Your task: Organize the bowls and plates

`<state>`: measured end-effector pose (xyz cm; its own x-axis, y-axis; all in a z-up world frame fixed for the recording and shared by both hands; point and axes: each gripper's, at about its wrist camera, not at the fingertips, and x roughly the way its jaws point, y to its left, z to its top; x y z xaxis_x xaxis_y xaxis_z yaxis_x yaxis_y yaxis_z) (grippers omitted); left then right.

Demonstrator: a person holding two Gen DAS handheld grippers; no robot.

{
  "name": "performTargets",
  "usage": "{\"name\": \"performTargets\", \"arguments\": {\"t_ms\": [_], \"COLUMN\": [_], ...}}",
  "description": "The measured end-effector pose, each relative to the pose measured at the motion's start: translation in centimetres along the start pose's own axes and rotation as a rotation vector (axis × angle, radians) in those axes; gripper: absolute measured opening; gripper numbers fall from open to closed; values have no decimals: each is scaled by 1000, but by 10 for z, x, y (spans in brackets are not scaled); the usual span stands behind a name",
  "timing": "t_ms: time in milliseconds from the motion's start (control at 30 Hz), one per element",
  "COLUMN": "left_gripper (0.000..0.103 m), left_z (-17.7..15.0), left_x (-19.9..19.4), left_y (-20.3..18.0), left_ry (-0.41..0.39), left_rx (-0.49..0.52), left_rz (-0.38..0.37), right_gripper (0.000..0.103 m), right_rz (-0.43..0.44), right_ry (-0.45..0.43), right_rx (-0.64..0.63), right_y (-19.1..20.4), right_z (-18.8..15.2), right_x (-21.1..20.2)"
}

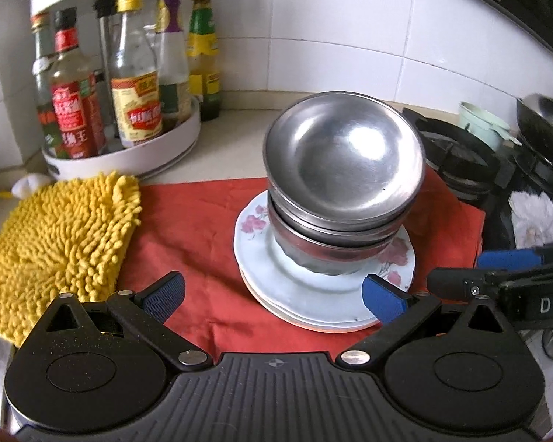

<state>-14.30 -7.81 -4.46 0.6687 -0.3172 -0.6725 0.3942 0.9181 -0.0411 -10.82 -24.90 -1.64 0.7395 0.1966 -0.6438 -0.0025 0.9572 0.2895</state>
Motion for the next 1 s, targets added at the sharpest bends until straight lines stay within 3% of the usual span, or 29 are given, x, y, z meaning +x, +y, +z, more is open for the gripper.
{"name": "performTargets", "arguments": {"t_ms": [467, 1000], "left_gripper": [102, 102], "left_z": [1, 0], "left_x": [-7, -8], "left_y": [-13, -13], "left_ry": [-41, -41], "left_rx": [7, -8], "left_rz": [52, 56], "right_gripper": [74, 74], "right_rz": [31, 37], "right_ry": [9, 10], "right_rx": [52, 47], "right_y": [-5, -4], "right_z": [-1, -1], "right_x": [0, 0]}}
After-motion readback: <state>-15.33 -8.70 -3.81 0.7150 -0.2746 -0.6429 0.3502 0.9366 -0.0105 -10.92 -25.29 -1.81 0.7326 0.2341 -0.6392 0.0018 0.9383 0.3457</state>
